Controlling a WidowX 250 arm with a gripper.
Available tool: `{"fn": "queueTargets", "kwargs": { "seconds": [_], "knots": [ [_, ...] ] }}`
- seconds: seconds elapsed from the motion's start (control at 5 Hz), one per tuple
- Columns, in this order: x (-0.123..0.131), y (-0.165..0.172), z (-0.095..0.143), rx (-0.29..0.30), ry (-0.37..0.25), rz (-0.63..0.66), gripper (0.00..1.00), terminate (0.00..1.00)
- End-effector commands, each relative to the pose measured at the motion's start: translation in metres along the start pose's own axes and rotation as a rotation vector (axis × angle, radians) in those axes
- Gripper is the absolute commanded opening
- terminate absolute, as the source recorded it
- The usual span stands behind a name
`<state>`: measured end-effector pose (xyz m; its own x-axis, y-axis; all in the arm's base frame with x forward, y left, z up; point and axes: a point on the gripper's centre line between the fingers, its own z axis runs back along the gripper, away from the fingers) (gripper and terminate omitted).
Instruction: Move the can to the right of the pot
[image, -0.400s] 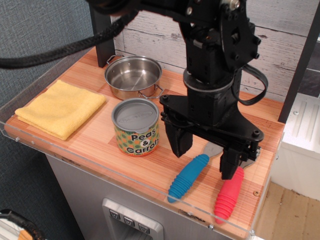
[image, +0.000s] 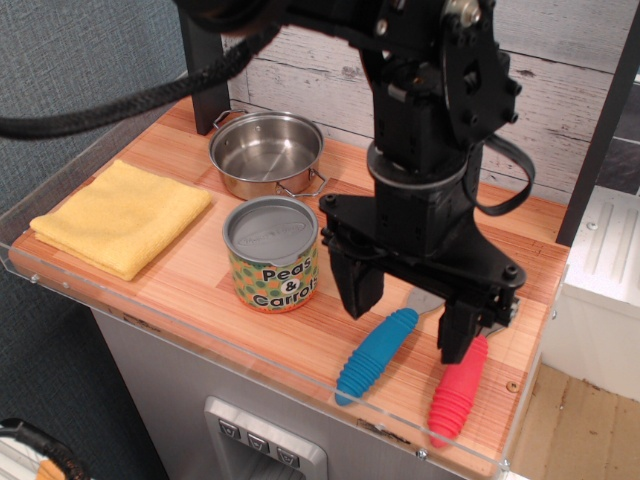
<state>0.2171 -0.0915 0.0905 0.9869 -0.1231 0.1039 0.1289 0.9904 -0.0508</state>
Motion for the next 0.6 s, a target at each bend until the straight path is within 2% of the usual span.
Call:
{"fn": "queueTargets", "kwargs": {
  "seconds": [0.0,0.2,0.4],
  "knots": [
    [-0.033,0.042,-0.019,0.094,0.048,0.030,1.00,0.00],
    [-0.043,0.070,-0.028,0.147,0.095,0.061,1.00,0.00],
    [-0.040,0.097,-0.031,0.169,0.076,0.065,1.00,0.00]
  ]
}}
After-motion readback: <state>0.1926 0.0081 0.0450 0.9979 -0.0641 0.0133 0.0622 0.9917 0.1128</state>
